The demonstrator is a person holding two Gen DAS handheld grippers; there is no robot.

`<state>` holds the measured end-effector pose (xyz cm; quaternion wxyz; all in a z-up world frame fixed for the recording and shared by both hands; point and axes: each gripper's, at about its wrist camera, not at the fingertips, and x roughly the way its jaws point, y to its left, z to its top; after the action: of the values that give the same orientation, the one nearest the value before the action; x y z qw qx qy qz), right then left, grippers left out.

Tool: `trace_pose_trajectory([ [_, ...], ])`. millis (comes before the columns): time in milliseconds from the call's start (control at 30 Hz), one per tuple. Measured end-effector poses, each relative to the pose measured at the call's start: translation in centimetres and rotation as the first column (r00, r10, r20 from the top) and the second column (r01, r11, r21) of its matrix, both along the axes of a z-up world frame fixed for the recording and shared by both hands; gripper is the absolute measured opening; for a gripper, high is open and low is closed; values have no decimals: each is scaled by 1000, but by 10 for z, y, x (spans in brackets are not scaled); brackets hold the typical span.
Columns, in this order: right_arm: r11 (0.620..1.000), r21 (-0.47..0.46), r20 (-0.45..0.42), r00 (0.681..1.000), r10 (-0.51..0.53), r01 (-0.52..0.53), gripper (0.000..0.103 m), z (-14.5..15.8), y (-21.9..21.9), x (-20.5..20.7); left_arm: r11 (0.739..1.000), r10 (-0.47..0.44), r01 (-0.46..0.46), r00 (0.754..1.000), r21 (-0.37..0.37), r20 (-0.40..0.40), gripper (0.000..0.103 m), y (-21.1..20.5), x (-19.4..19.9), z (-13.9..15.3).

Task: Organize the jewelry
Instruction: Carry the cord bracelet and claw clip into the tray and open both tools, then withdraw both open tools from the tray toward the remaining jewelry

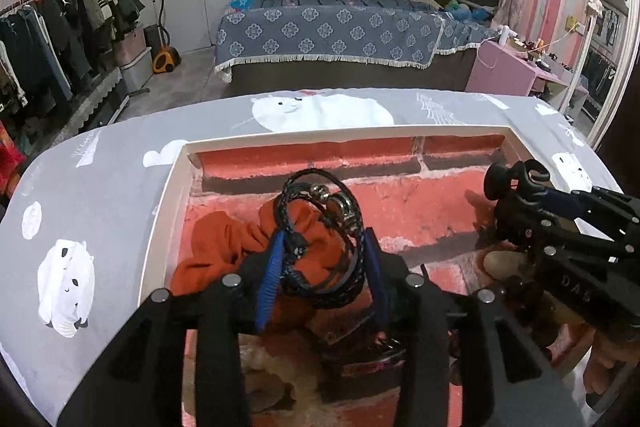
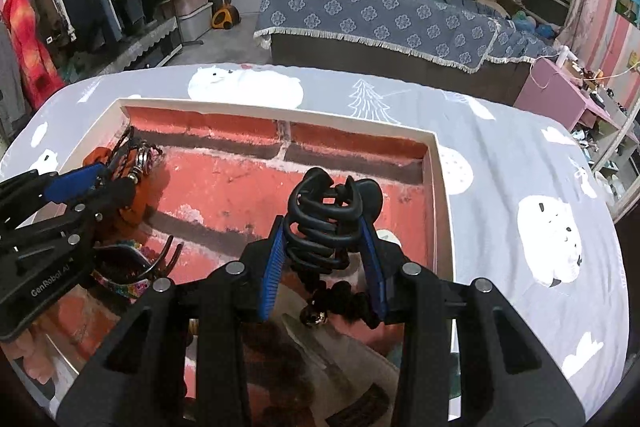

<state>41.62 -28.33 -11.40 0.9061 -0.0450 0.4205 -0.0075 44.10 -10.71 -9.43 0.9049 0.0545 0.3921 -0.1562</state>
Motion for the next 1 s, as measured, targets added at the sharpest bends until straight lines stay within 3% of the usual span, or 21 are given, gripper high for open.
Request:
trace_pose_trajectory([
  [233, 1000, 13, 6, 1000, -1, 1, 38, 3, -2, -1, 999, 12, -12, 1000, -29, -1, 52, 4, 2, 1],
  [300, 1000, 23, 12, 1000, -2, 2, 41, 6, -3, -2, 998, 16, -16, 1000, -56, 2, 68, 7, 2, 4],
  [367, 999, 32, 25, 1000, -3, 2, 44, 11, -4, -4, 997, 24, -22, 1000, -74, 17, 72, 10, 0, 12],
  [833, 997, 78, 216, 976, -23, 6, 53, 93, -17, -47, 987, 70, -46, 986, -155, 151, 75, 37, -36, 85],
  [1000, 994, 107, 278, 960, -10, -21, 56, 111, -14, -100, 988, 58, -26, 976, -149, 212, 75, 49, -77, 108],
])
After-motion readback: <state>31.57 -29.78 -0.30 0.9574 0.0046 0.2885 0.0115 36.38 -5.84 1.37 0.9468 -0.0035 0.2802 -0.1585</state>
